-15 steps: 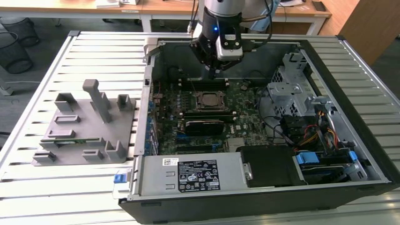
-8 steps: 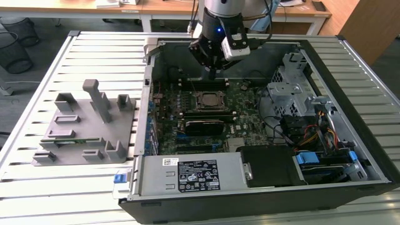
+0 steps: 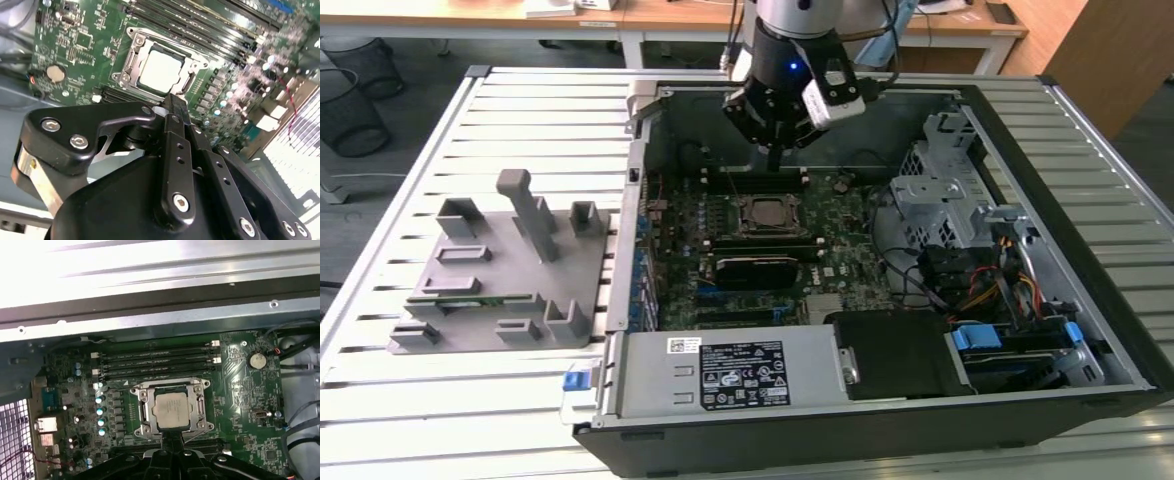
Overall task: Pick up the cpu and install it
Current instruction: 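Close the cpu cover, then install the first cpu locking lever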
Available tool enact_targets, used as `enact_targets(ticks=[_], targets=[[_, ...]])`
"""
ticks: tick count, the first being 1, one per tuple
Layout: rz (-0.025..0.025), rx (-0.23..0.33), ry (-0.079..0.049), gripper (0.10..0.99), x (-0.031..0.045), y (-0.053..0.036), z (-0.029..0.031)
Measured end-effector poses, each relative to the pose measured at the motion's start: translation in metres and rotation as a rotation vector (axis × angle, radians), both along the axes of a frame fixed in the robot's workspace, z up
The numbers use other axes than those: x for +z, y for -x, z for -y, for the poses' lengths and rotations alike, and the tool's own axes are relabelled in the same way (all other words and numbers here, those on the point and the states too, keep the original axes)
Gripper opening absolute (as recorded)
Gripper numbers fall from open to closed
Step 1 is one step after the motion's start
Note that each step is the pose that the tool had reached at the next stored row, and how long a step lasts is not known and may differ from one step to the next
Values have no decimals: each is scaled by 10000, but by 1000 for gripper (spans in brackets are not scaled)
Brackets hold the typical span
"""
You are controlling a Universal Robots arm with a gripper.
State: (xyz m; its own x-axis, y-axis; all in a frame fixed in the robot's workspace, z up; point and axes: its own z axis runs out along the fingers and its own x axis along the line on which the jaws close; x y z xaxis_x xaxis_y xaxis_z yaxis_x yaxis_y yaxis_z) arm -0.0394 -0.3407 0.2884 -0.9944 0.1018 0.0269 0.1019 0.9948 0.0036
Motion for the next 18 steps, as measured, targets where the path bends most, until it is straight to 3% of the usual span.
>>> enact_targets(ticks=[6, 10, 18], targets=[[0, 873, -1, 106, -9, 0, 0], [1, 1075, -3, 106, -12, 13, -1], [68, 1101, 0, 106, -13, 198, -1]])
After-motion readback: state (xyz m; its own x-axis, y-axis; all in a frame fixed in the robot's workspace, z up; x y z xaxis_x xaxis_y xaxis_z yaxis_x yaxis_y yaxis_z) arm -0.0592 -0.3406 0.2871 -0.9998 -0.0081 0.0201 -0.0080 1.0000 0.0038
